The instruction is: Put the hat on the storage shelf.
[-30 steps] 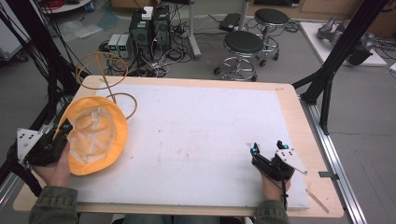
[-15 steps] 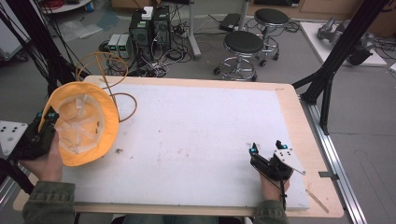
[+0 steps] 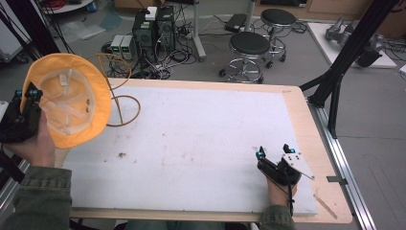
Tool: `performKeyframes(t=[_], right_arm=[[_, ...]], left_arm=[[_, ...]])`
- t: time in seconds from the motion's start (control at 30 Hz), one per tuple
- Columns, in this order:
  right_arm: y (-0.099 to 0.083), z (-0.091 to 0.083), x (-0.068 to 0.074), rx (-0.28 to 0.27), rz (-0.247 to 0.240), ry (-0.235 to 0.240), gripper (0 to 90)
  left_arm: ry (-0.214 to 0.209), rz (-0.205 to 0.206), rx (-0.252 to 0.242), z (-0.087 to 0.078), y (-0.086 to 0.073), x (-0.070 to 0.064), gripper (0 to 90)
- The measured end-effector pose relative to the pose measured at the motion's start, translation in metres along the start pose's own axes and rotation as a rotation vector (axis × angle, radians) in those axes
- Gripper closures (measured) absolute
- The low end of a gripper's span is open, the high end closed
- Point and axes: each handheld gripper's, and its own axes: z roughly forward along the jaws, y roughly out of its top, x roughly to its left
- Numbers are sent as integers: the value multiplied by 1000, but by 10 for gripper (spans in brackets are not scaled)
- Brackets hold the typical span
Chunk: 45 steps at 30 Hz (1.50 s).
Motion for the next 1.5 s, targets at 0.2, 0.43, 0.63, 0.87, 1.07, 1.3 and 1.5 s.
performKeyframes(t=[0.2, 0.43, 0.63, 0.87, 1.07, 1.3, 1.5], right_arm=[[0, 2, 0, 2, 8, 2, 124], [0, 5, 2, 3, 18, 13, 126], [1, 7, 7, -1, -12, 21, 130], [3, 8, 9, -10, -1, 27, 129], [3, 8, 7, -15, 3, 36, 129], [3, 7, 8, -13, 13, 34, 129], [3, 7, 7, -16, 8, 31, 129]], left_arm=[[29, -3, -13, 14, 13, 4, 883], [76, 11, -28, 32, 30, 11, 883], [86, 8, -39, 45, 48, 14, 883], [127, 44, -47, 65, 72, 14, 882], [153, 96, -31, 89, 82, 15, 882], [211, 181, 18, 120, 75, 18, 882], [259, 222, 39, 133, 72, 26, 883]])
